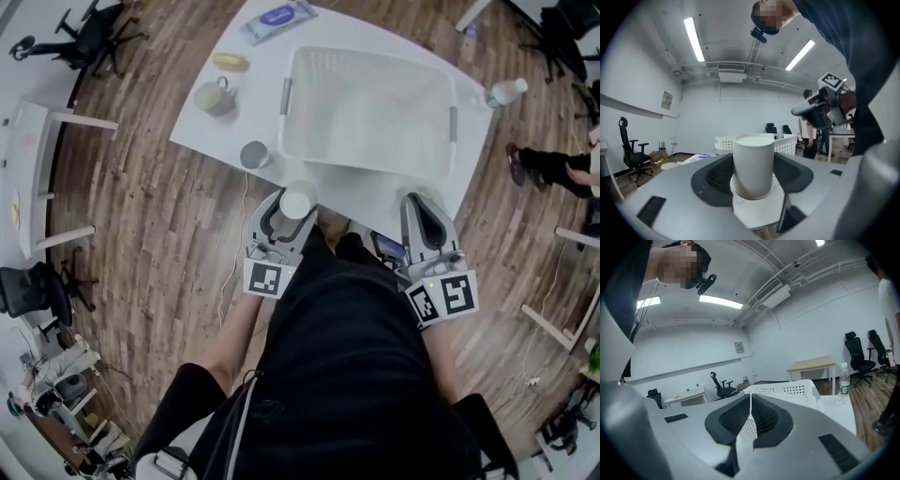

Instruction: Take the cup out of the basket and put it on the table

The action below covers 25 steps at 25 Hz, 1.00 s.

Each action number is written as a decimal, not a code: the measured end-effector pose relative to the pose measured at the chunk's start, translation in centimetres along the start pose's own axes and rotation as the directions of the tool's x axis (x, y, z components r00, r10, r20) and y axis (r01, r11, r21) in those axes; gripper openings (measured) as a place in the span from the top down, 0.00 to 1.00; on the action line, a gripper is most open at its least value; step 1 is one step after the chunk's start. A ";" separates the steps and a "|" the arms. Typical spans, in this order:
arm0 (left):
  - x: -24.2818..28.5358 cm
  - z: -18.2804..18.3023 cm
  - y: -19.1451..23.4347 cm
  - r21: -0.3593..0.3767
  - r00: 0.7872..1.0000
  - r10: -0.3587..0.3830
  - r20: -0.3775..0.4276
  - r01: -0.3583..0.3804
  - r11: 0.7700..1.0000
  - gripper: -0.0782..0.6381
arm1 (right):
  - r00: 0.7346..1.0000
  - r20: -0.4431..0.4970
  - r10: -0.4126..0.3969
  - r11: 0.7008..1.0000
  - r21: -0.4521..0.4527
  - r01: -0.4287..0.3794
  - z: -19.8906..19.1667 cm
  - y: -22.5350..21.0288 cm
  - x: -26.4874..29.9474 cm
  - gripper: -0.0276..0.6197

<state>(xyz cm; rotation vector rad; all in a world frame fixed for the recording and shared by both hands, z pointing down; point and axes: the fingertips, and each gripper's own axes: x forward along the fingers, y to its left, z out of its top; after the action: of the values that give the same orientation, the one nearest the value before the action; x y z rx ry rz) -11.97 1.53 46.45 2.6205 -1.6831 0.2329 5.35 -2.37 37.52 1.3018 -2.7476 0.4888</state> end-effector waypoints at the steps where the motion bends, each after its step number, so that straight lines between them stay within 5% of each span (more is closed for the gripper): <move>1: 0.5 -1.3 0.0 -0.002 1.000 0.003 -0.011 -0.003 1.000 0.51 | 1.000 -0.005 -0.005 1.000 -0.003 0.005 -0.1 0.0 -0.1 0.92; 10: 4.6 -10.3 0.9 -0.029 0.991 0.034 -0.131 -0.038 0.999 0.51 | 0.996 -0.011 -0.091 0.996 -0.019 0.091 0.0 -1.4 -1.9 0.92; 25: 6.6 -16.3 1.0 -0.031 0.972 0.057 -0.230 -0.066 0.997 0.51 | 0.971 -0.019 -0.238 0.971 0.012 0.239 -0.6 -4.0 -4.1 0.92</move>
<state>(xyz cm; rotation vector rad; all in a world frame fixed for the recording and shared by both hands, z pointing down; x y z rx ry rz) -12.05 -3.32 63.41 2.4078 -1.6738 0.4784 10.93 -1.50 38.37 1.5956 -2.5302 0.4973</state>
